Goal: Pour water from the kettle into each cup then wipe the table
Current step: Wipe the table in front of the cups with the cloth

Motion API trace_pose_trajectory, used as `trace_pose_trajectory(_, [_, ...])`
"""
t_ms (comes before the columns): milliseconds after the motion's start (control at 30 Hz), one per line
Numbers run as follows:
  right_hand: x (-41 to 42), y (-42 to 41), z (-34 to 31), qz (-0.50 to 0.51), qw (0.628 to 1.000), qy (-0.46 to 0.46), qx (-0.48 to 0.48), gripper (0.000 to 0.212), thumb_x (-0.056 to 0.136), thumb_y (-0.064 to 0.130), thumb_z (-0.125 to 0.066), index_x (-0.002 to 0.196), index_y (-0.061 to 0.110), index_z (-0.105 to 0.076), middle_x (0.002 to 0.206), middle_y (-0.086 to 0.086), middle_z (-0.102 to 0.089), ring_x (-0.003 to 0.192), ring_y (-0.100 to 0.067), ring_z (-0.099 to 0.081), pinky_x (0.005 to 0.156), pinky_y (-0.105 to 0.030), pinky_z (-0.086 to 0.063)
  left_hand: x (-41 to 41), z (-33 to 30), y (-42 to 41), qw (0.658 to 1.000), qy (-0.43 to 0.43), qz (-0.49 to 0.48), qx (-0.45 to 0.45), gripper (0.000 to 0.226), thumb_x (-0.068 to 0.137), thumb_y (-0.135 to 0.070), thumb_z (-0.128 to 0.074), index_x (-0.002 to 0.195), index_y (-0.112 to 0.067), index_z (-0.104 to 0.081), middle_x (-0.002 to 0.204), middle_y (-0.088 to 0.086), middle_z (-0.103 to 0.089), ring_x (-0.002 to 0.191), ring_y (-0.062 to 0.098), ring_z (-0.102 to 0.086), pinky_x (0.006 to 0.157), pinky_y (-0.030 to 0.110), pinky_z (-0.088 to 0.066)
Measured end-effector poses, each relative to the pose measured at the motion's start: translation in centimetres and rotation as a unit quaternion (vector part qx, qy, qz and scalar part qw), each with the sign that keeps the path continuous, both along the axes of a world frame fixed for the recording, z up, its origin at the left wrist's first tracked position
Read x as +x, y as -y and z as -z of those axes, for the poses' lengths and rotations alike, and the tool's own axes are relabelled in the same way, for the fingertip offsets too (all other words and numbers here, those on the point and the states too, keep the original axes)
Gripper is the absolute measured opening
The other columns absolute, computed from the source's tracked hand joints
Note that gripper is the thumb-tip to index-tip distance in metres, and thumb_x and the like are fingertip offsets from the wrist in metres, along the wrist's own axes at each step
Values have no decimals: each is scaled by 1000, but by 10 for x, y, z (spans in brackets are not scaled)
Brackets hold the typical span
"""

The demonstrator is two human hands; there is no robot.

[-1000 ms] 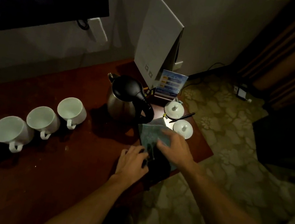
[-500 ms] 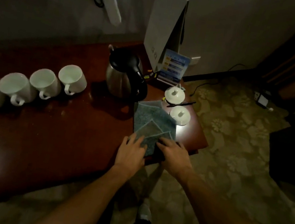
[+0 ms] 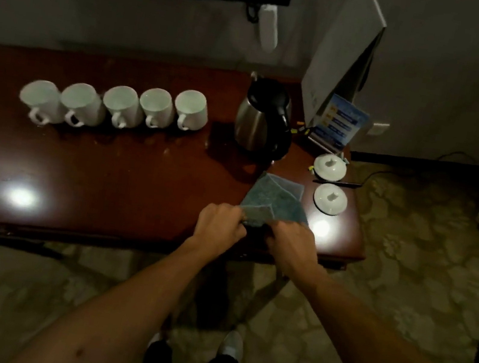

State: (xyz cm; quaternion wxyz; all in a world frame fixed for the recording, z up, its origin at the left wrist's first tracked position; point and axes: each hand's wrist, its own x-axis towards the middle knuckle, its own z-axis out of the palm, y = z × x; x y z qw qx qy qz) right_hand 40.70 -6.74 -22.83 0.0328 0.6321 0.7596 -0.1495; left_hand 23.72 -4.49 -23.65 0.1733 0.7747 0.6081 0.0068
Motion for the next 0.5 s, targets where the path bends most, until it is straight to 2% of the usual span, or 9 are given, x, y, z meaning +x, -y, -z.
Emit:
trace_pose_trajectory(67, [-18, -9, -20, -27, 999, -26, 7, 27, 98, 26, -54, 121, 17, -66, 110, -9, -73, 97, -29, -69, 84, -39, -51, -22, -17, 0, 999, 31, -38, -6, 23, 88, -30, -57, 107, -24, -69, 93, -4, -69, 84, 15, -65, 79, 37, -55])
trace_pose_trajectory(133, [-39, -24, -39, -49, 998, -45, 11, 25, 100, 22, -51, 119, 15, -67, 111, -11, -72, 97, -31, -68, 80, -40, -52, -43, -35, -8, 996, 48, -75, 0, 25, 89, -31, -58, 110, -23, -69, 98, -3, -71, 90, 18, -66, 83, 37, -54])
trace_pose_trajectory(200, [-59, -46, -60, -47, 998, -49, 15, 27, 100, 19, -49, 121, 16, -67, 112, -12, -71, 100, -35, -67, 79, -42, -53, -62, -54, -24, 993, 51, -103, 13, 26, 88, -31, -59, 111, -23, -69, 102, 0, -70, 97, 23, -64, 84, 36, -51])
trace_pose_trajectory(300, [-90, -82, -86, -51, 997, -45, 40, 28, 102, 18, -44, 121, 15, -65, 114, -12, -71, 99, -37, -66, 79, -42, -51, -92, -82, -56, 989, 72, -131, 19, 24, 89, -31, -62, 110, -23, -69, 102, 1, -70, 95, 22, -64, 83, 37, -52])
trace_pose_trajectory(367, [-110, -102, -98, -48, 996, -47, 62, 25, 103, 18, -44, 118, 14, -63, 110, -12, -70, 95, -35, -65, 78, -42, -47, -109, -99, -75, 987, 73, -136, 36, 22, 89, -30, -64, 109, -21, -70, 100, 2, -71, 91, 20, -65, 79, 37, -54])
trace_pose_trajectory(500, [-143, -126, -118, -41, 994, -61, 84, 16, 103, 21, -48, 114, 16, -59, 98, -4, -65, 82, -22, -59, 82, -39, -47, -135, -122, -93, 980, 88, -152, 88, 23, 89, -26, -66, 110, -17, -70, 98, 4, -71, 87, 18, -65, 79, 36, -56])
